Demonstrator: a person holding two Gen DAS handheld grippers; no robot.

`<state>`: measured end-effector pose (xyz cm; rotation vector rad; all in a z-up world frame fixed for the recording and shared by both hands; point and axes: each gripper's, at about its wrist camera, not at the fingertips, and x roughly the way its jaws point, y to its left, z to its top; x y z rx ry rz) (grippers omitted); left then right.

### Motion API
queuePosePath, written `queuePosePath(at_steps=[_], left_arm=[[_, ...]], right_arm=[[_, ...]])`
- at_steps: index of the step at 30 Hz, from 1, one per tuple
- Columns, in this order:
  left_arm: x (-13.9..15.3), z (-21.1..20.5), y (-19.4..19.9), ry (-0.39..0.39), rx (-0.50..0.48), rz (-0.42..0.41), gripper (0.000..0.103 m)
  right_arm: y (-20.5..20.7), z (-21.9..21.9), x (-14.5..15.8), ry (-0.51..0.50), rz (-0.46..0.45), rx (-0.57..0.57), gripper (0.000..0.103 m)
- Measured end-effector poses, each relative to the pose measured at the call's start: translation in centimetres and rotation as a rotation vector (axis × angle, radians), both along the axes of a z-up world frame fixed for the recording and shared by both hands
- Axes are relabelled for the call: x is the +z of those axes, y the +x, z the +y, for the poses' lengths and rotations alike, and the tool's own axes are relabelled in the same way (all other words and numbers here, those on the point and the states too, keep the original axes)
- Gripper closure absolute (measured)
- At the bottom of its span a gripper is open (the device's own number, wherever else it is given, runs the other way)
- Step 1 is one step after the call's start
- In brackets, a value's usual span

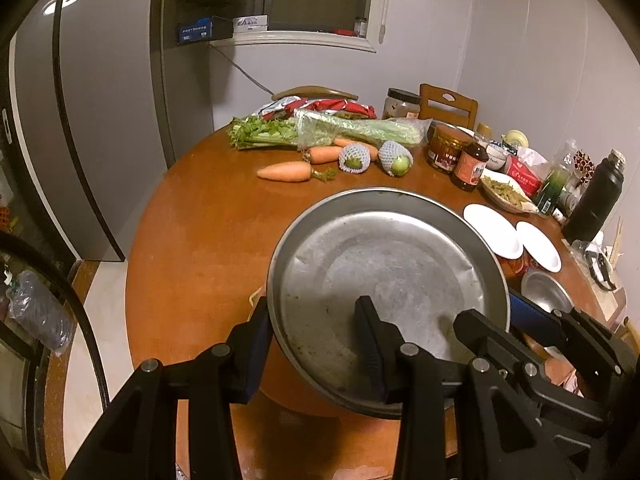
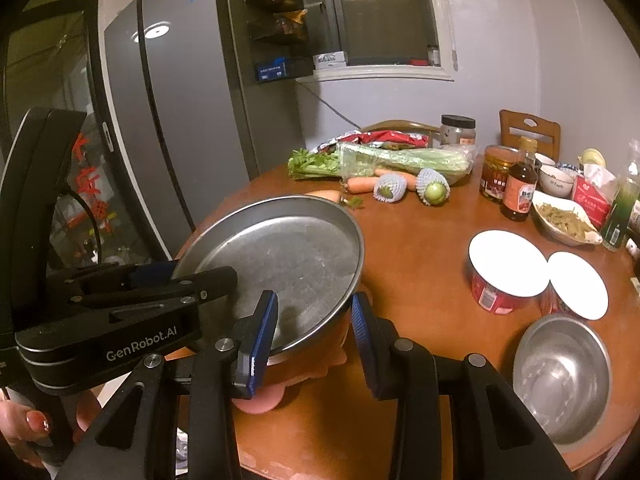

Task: Organize plates and bowls
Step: 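Lift and carry the metal tray over the pink plate with the left tool, then lower the metal tray onto the pink plate and open the left tool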

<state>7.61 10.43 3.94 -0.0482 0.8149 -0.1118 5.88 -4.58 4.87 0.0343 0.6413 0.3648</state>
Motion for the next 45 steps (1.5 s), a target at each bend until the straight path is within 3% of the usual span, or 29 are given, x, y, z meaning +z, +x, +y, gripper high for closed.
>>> queuePosePath(at_steps=[27,45], left_arm=[[-4.4,1.1,-0.3,0.015,0.024,0.090,0.061],[-5.0,0.8,1.1,0.034,0.034,0.101,0.061]], right_arm=[[0.0,1.4,-4.1,-0.027,0.101,0.055,0.063],[1.3,1.5,-5.2,-0.040,0.118,0.040,0.063]])
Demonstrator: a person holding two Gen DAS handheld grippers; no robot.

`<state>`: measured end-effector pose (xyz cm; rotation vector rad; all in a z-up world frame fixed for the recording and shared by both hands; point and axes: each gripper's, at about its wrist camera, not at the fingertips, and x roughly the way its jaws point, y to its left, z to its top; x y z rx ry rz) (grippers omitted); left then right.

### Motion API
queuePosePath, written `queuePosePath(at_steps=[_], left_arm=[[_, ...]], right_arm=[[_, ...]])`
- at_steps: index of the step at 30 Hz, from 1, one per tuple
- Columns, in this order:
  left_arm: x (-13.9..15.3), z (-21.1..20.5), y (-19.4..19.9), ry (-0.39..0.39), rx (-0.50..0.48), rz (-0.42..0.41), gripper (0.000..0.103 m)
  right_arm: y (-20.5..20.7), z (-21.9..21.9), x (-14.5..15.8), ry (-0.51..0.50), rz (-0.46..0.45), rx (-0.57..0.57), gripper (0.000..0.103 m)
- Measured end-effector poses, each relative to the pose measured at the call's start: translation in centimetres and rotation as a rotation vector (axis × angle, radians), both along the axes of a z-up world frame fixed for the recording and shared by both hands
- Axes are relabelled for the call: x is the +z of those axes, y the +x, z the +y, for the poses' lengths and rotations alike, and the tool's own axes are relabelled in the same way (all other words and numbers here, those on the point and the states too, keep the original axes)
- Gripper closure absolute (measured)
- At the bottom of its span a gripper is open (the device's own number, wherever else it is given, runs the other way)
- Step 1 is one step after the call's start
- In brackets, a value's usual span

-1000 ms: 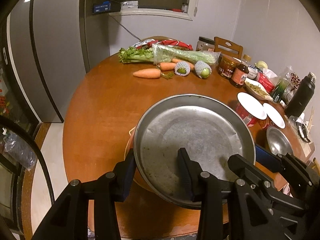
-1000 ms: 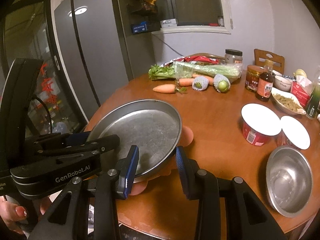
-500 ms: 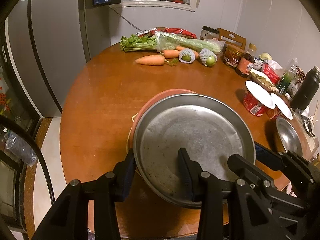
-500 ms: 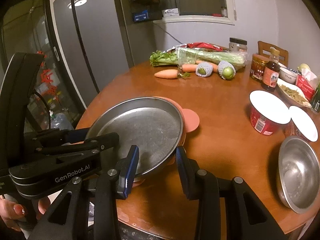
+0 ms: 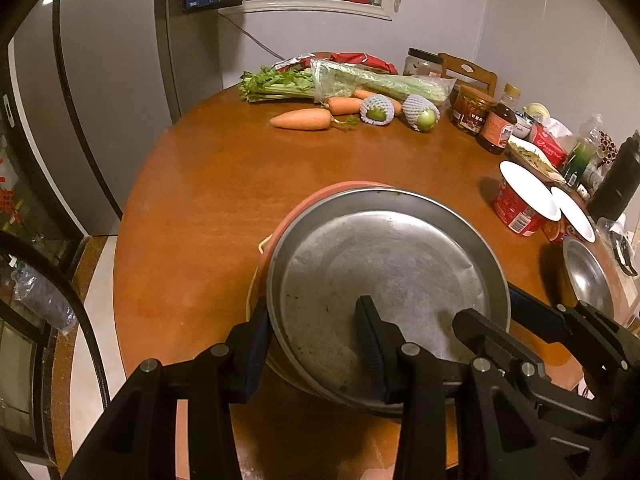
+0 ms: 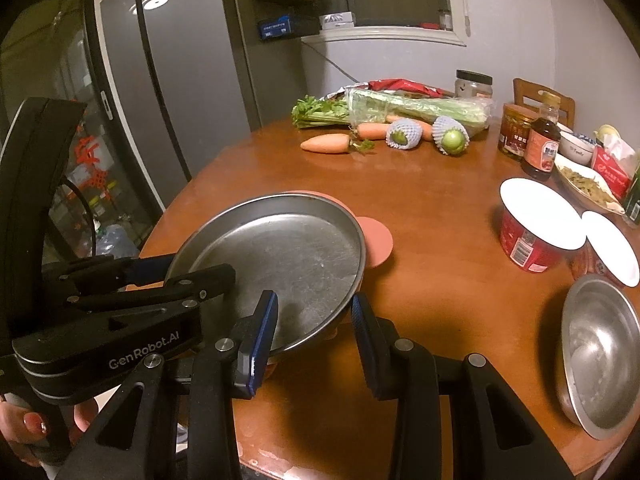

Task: Organize plates and bowls
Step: 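Lower the metal tray onto the pink plate and open the left tool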

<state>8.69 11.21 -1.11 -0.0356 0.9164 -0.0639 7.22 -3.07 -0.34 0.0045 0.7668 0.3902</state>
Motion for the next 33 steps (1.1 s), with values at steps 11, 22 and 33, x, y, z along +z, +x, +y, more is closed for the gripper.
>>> queuePosePath(at_steps=[11,22,33], left_arm=[[-0.6,0.0,0.7,0.001,0.006,0.010,0.061],[-0.9,0.3,1.0,-0.004,0.013,0.013,0.061],[0.7,0.9,0.6,-0.030,0.020,-0.018,0.054]], right_arm=[[0.3,0.2,-0.3,-0.005,-0.002,-0.002,0.063],[1.1,0.3,-0.8,-0.020,-0.001,-0.006,0.063],[1.2,0.2,-0.6,-0.016,-0.012,-0.006,0.062]])
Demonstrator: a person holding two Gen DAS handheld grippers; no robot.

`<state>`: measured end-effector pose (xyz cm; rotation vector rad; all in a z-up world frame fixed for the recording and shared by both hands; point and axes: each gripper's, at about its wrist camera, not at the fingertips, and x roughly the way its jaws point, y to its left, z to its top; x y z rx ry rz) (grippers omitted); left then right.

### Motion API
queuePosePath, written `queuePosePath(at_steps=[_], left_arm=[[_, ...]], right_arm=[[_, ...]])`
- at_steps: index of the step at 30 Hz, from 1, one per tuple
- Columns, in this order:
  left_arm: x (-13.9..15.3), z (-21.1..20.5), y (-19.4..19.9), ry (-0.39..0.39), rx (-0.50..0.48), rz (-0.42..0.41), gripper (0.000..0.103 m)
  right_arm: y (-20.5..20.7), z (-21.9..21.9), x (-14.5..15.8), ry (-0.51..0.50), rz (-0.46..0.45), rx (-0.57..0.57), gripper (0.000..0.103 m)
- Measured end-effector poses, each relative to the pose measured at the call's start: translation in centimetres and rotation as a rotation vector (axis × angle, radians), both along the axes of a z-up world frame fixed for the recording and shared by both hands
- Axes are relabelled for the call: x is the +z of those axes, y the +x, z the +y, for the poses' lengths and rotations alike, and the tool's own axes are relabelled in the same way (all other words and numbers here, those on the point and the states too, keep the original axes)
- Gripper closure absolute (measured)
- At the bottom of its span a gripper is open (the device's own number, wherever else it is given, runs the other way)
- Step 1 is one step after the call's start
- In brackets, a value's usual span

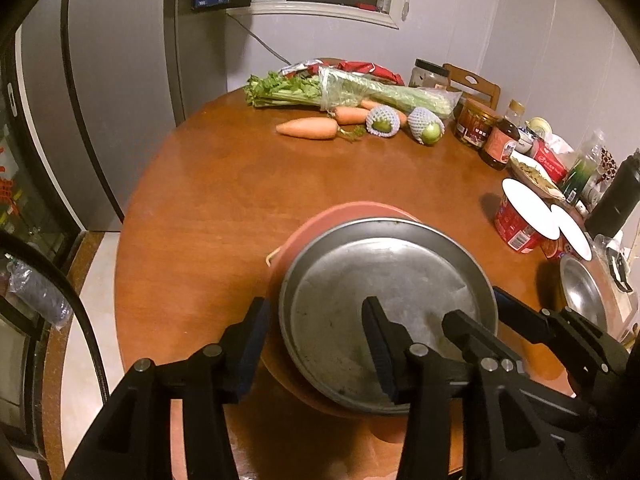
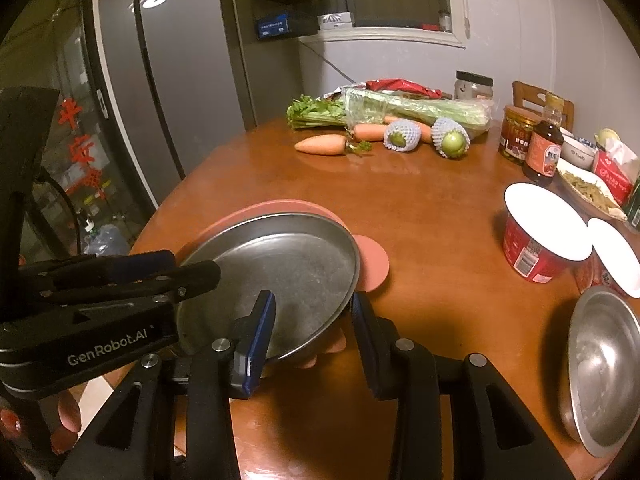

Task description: Organize plates and bowls

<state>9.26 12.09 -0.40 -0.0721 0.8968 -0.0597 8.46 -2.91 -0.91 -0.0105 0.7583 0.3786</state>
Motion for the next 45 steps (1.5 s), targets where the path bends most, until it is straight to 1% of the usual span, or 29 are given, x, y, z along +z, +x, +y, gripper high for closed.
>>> queuePosePath(at_steps=[5,7,9,11,14,17,22,24,28,31,33,40,45], left_arm=[[0.4,0.2,-0.4,0.003,0.010,-0.006,0.054],[0.7,0.4,-0.7,-0.001,0.012,-0.014,0.052],[1.0,0.6,-0.9,-0.001,0.020,-0.023,0.050],[1.2,1.1,-1.2,-0.007,0.028,-0.030,0.047],[1.0,1.8,-1.3,-0.005,0.040,-0.016,0.044],[0.2,2.5,-1.3,-0.008,0.049,0.022,0.042],[-1.0,3.1,-1.6,-0.047,0.049,0.061,0.042],[-1.4,3.0,-1.4,-0.078,0.038,0.073,0.042],[-2.0,2.8,-1.2,-0.113,0.028,0.091,0.042],[-2.5,2.5,-0.9,-0.141,0.015,0.107,0.042],[-2.7,2.2,-0.6,-0.143,0.005,0.111,0.042],[-3.3,1.9,0.5,-0.182,-0.005,0.126,0.042],[-3.4,1.5,1.0,-0.173,-0.013,0.118,0.042]], right_arm=[[-0.2,-0.1,0.4,-0.002,-0.007,0.000,0.062],[-0.4,-0.3,0.7,0.006,-0.016,-0.005,0.061],[-0.4,-0.6,1.0,0.016,-0.019,-0.007,0.057],[-0.5,-1.1,1.4,0.028,-0.019,-0.012,0.056],[-0.8,-1.5,1.8,0.040,-0.015,-0.014,0.054],[-1.2,-1.8,1.9,0.044,-0.002,-0.013,0.054],[-1.4,-2.2,1.3,0.063,0.049,-0.026,0.054],[-1.4,-2.3,1.2,0.065,0.054,-0.032,0.054],[-1.4,-2.1,0.8,0.078,0.075,-0.022,0.053],[-1.3,-2.1,0.5,0.097,0.091,-0.028,0.050],[-1.1,-2.2,0.3,0.112,0.106,-0.035,0.048],[-0.3,-1.9,-0.5,0.148,0.140,-0.020,0.047],[0.6,-1.6,-1.1,0.165,0.140,0.000,0.047]])
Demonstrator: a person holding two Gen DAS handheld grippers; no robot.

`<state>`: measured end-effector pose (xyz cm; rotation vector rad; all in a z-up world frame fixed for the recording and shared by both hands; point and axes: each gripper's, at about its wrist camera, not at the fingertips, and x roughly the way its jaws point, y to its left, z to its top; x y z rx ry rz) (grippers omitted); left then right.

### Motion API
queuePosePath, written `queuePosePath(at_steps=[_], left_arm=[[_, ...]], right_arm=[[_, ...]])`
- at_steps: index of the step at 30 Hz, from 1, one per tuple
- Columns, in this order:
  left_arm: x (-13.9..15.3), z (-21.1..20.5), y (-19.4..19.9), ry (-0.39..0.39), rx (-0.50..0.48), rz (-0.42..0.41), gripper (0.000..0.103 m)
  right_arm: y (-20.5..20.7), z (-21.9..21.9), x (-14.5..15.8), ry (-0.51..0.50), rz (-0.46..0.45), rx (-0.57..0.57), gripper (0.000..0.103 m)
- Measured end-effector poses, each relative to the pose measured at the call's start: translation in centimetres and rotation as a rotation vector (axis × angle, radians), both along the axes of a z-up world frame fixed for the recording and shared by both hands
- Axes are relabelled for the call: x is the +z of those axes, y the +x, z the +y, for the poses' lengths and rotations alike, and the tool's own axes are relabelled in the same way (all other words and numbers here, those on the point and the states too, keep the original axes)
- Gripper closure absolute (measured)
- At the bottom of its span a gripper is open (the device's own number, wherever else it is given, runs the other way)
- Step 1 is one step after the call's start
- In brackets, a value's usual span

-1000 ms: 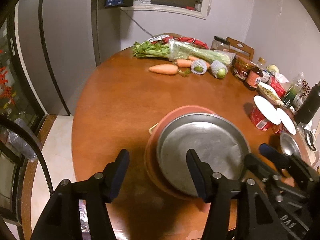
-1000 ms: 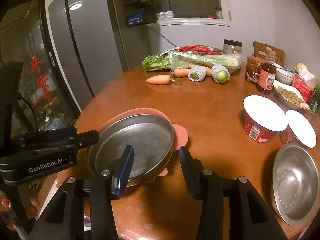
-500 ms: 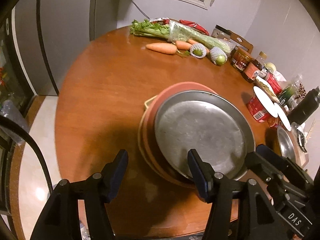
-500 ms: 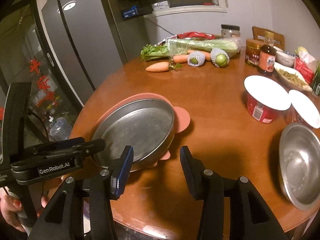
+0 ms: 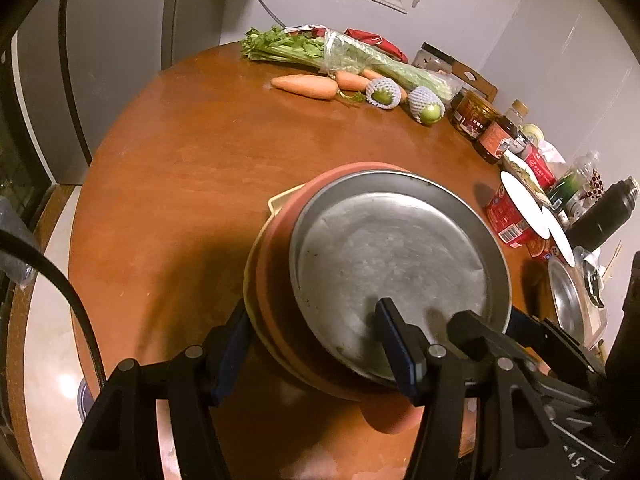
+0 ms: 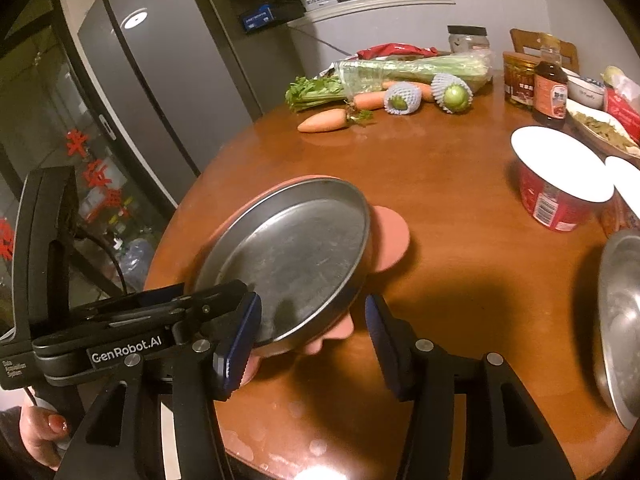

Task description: Organize plates and bowls

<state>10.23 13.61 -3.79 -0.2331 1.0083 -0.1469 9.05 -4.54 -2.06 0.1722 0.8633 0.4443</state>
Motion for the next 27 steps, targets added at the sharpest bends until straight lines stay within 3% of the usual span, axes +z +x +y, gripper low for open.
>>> queuePosePath(at_steps=[15,27], left_arm=[[-0.1,-1.5,4.0,0.044,-0.036,-0.008,0.042],[-0.1,-1.9,6.0,0.062,-0.049,-0.007,0.042]], right_arm=[[3.7,-0.7,-0.6,-0.022,-0.031,-0.012,0.049],[6.2,-1.0,-1.0,-0.047,0.000,-0.036,0.049]])
